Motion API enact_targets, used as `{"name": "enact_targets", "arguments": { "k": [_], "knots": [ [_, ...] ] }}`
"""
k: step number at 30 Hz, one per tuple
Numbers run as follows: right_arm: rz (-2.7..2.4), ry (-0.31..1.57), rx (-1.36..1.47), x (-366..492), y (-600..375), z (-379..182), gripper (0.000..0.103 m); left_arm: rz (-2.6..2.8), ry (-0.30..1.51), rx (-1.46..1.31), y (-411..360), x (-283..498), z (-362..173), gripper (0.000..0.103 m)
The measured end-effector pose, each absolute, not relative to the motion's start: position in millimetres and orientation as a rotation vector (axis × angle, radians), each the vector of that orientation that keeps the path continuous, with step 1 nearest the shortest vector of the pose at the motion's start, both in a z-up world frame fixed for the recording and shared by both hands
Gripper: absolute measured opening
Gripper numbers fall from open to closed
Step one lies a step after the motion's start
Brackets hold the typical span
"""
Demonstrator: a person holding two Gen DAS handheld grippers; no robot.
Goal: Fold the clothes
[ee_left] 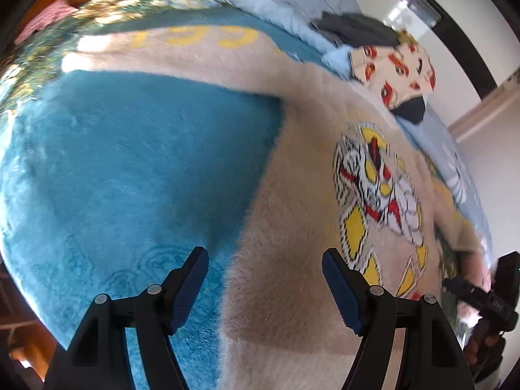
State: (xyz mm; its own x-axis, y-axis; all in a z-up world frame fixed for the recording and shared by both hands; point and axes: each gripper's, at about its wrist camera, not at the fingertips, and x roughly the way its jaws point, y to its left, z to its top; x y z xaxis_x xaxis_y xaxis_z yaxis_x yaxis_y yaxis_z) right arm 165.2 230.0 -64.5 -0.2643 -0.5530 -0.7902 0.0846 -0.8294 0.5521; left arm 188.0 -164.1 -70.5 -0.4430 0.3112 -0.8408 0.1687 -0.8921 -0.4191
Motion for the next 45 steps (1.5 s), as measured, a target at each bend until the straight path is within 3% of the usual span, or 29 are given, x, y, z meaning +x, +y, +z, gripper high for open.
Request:
{"name": "enact_targets", "arguments": {
  "k": [6,11,17,20,26,30,32,38,45],
  "knots": [
    [-2.008,-0.714,1.545,179,210,-75,0.065,2.401,-0.726,-1.584,-156,195,-76,0.076],
    [-1.963,-0.712,1.483,182,191,-68,0.065,2.301,-0.889,-1.51,-170,207,-76,0.074],
    [-1.979,-0.924,1.323,182,217,-58,0.064,2.242,-1.095,-1.415,-194,222,-79,0.055],
    [-1.975,-0.95,1.361,183,222,-65,0.047,2.239,-1.151,-1.389,-200,226,-79,0.044],
    [-1.942,-0.916,1.49,186,207,-83,0.035,2.242,-1.063,-1.518,-188,225,-89,0.042],
    [-1.992,-0.846,1.519,189,207,-76,0.022,2.319,-1.041,-1.501,-196,230,-81,0.012],
    [-1.999,-0.807,1.526,191,202,-74,0.017,2.351,-1.043,-1.469,-202,231,-74,0.012],
    [-1.94,-0.686,1.543,200,171,-71,0.016,2.52,-0.915,-1.456,-212,231,-49,0.011],
    [-1.864,-0.61,1.573,209,155,-80,0.016,2.566,-0.976,-1.533,-233,228,-61,0.011]
  ]
}}
